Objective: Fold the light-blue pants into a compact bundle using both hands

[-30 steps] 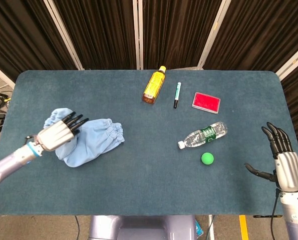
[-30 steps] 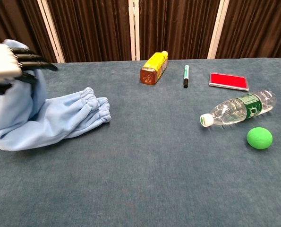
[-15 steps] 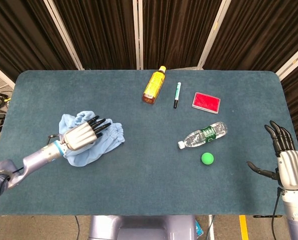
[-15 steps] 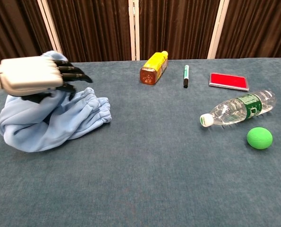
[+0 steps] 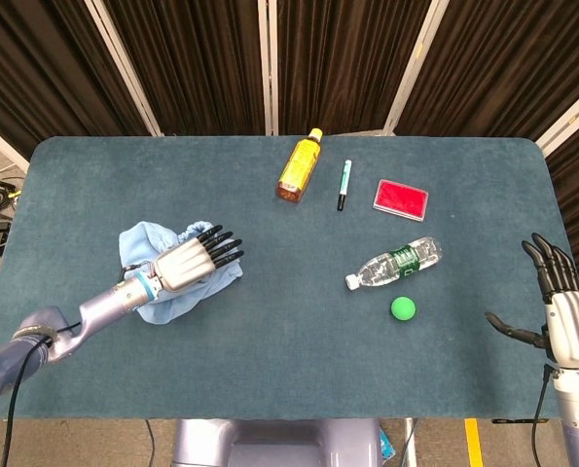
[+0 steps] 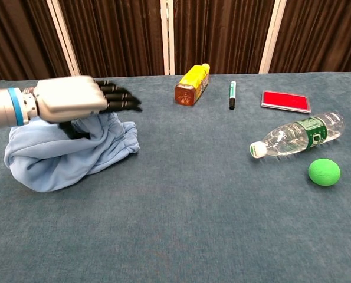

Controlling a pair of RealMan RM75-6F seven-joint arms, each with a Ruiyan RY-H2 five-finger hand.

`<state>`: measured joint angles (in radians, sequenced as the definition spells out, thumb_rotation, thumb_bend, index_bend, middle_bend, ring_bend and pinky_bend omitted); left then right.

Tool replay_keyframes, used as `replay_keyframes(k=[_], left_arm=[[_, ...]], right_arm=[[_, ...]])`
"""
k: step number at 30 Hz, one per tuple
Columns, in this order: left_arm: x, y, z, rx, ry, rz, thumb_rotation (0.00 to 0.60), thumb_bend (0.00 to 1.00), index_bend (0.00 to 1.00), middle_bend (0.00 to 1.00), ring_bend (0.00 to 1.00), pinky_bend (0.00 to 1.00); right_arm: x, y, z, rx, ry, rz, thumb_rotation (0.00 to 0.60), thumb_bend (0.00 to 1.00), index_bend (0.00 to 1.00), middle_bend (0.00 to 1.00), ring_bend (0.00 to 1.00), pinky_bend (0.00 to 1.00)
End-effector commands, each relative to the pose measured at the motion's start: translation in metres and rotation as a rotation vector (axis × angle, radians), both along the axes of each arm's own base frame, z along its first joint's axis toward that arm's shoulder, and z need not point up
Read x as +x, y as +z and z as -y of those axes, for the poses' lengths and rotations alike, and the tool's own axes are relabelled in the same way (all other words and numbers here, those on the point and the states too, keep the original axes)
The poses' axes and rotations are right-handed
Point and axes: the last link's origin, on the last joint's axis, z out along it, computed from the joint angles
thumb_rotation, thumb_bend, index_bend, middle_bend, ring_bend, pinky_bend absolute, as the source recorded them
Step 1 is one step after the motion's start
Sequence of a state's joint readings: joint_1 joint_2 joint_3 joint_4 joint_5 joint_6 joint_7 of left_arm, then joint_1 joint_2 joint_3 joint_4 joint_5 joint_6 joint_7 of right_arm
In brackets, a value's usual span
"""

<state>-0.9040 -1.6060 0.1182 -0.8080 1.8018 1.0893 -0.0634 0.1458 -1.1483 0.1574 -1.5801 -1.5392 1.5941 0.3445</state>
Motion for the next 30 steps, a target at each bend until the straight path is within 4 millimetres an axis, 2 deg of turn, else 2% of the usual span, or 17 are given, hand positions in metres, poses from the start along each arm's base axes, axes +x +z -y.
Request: replay_keyframes(k=[1, 8, 13, 25, 30], left_arm=[[0.020, 0.007, 0.006, 0.012, 0.009, 0.165, 0.600, 0.16, 0.00, 0.00, 0.00, 0.00], [0.042, 0.026, 0.013, -0.001, 0.028, 0.322, 0.600, 0.05, 0.00, 0.00, 0.00, 0.00], [0.048, 0.039, 0.017, -0.014, 0.069, 0.407, 0.600, 0.04, 0.00, 0.00, 0.00, 0.00], [0.041, 0.084, 0.022, 0.001, 0.143, 0.571, 0.600, 0.05, 0.00, 0.00, 0.00, 0.00], [0.017, 0.103, 0.029, 0.025, 0.179, 0.557, 0.600, 0.07, 0.00, 0.00, 0.00, 0.00]], right_arm=[[0.000, 0.001, 0.000, -0.002, 0.003, 0.002, 0.600, 0.00, 0.08, 0.03, 0.00, 0.00], [0.003, 0.001, -0.002, -0.002, 0.014, 0.003, 0.600, 0.00, 0.08, 0.03, 0.00, 0.00], [0.004, 0.001, -0.003, -0.001, 0.017, 0.003, 0.600, 0.00, 0.08, 0.03, 0.00, 0.00], [0.005, 0.001, -0.004, 0.001, 0.021, 0.005, 0.600, 0.00, 0.09, 0.03, 0.00, 0.00], [0.006, 0.001, -0.004, 0.002, 0.024, 0.009, 0.600, 0.00, 0.09, 0.03, 0.00, 0.00]])
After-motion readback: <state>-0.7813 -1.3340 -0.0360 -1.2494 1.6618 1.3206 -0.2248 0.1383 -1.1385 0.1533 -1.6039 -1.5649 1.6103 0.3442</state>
